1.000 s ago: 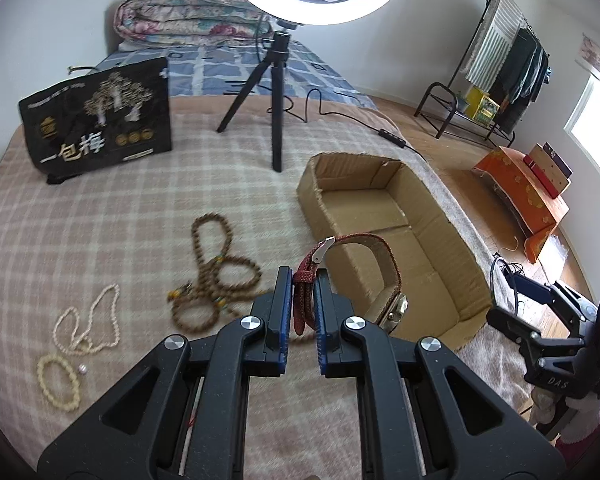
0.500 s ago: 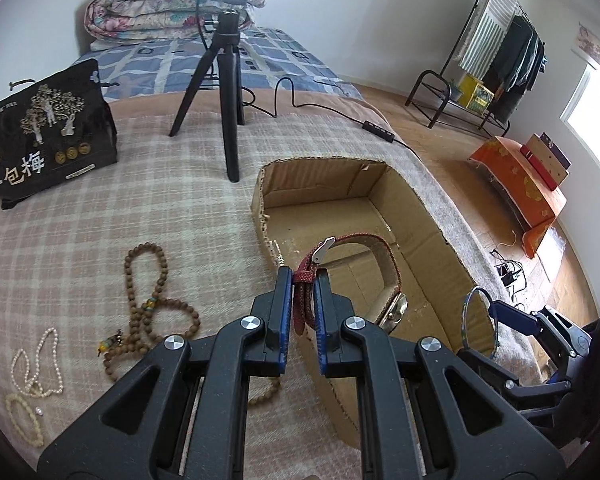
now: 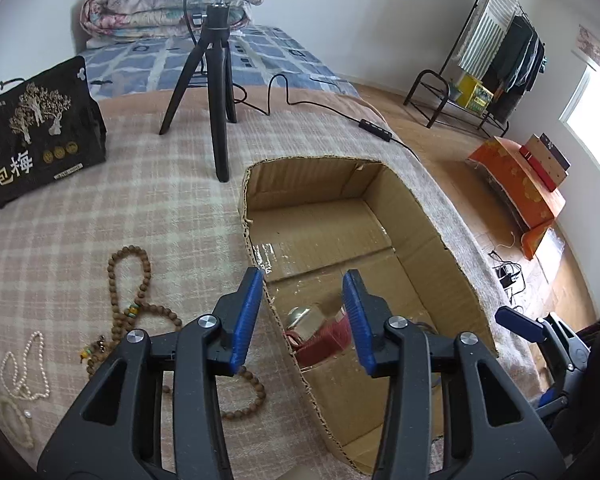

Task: Organize jewelry
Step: 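Lower the watch into the box with the left tool while the right tool releases the bangle there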

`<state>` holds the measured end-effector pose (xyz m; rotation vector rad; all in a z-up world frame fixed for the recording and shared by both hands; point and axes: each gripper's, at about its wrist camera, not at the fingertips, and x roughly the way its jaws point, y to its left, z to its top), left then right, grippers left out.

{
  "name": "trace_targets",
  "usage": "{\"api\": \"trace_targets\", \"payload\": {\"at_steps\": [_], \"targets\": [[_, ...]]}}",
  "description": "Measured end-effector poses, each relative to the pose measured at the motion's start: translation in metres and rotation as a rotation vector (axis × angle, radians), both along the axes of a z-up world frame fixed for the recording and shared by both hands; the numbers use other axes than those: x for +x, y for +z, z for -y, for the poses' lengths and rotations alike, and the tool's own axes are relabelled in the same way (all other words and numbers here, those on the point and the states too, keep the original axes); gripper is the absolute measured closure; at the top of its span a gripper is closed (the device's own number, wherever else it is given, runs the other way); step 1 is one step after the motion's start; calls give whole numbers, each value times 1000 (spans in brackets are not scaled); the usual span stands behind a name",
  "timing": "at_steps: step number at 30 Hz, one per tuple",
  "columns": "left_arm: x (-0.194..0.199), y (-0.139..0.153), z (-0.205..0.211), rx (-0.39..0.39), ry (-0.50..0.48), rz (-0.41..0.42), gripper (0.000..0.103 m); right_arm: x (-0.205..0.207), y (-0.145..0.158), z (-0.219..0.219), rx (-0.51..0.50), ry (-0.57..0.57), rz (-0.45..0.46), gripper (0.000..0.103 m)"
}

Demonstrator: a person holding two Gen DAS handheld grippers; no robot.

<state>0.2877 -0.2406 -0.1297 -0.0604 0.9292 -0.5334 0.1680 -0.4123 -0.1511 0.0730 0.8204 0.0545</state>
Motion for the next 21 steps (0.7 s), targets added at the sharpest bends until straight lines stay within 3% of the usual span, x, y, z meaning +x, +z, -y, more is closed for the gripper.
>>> {"api": "trace_targets", "payload": {"at_steps": [21], "targets": [[-25,31,-29,-11,29,52,61,-25,30,-12,0,-8,36,7]]}}
